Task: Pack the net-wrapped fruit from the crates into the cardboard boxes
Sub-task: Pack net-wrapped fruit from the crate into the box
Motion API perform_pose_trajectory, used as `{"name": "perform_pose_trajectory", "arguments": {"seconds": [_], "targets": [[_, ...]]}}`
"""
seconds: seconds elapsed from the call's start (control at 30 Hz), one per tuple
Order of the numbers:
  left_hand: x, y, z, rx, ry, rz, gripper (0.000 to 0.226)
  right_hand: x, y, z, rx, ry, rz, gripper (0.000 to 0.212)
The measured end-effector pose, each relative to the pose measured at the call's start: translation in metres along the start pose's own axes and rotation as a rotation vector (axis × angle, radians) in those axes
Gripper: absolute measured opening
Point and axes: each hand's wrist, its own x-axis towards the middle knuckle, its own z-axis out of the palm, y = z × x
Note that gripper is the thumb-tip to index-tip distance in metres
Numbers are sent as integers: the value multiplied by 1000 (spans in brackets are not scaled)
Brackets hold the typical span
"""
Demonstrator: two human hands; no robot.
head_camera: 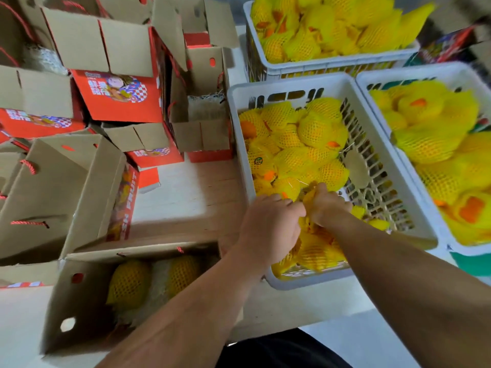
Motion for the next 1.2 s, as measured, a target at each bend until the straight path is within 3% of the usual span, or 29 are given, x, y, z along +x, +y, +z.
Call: {"name": "perform_pose_trajectory", "arguments": {"seconds": [0.1, 0.23, 0.4, 0.53, 0.63, 0.77, 0.87, 0.93, 1.0, 1.07, 1.2], "targets": [[1, -1, 1, -20, 43, 15, 28, -6, -8, 0, -85, -7, -7, 50], [0, -1, 1, -72, 118, 13, 26, -24, -16, -10, -48, -4, -193, 63], [-12, -8, -8, -329, 295, 56, 27, -51, -27, -33, 56, 203, -370, 67], [-57, -42, -27, -423, 510, -102, 26, -85, -40, -53, 217, 398, -402, 88], [-110, -73, -43, -543, 524, -134, 23, -117, -47, -60, 436, 458, -394, 93], [-182, -109, -47, -447, 300, -21, 21, -165, -64, -58, 574, 552, -409, 87], [-204, -134, -39, -339, -19, 32, 21, -211, -88, -42, 625, 722, -486, 82], [-205, -145, -32, -131, -282, 106, 34, -242, -112, -19, 689, 757, -556, 80], [-203, -155, -24, 88, -521, 128, 44, -270, -137, 14, 779, 630, -622, 79], [-205, -161, -20, 253, -667, 18, 45, -288, -155, 51, 745, 442, -663, 74], [-218, -173, -22, 417, -723, -67, 49, -280, -170, 95, 323, 134, -588, 62]]}}
